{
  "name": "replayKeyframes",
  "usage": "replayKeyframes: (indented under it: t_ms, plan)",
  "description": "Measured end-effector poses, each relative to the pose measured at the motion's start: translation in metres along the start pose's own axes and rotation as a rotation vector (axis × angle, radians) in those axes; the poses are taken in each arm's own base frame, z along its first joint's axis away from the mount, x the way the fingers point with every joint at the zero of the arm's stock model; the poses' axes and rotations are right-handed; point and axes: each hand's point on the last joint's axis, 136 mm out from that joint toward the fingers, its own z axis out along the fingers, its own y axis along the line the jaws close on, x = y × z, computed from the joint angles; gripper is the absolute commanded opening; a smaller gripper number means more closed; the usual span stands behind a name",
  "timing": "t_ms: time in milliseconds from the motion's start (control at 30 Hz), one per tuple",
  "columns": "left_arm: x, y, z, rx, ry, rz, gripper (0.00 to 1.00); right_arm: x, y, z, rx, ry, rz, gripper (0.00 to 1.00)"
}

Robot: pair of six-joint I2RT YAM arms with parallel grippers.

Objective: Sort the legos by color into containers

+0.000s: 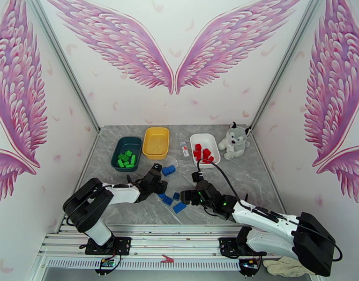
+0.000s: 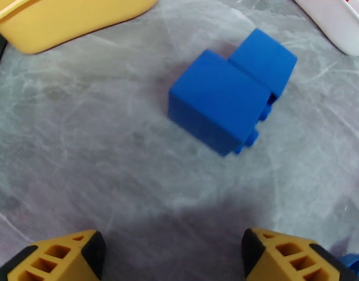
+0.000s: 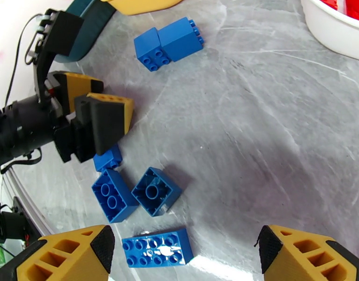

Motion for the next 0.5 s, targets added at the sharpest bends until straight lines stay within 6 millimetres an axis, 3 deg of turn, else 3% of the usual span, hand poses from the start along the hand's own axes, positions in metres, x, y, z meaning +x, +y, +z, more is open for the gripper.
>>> replayKeyframes:
  t_ms: [267,500]
  plan:
    - [-0.032,0.000,0.031,-0.039,-0.043,-0.005,0.72,0.002,-0.004,-0.005,0.006,-0.008,0.016,0.88]
    - [-0.046,-0.001,0.042,-0.044,-0.050,-0.001,0.43,0.004,-0.008,-0.007,0.019,-0.008,0.024,0.88]
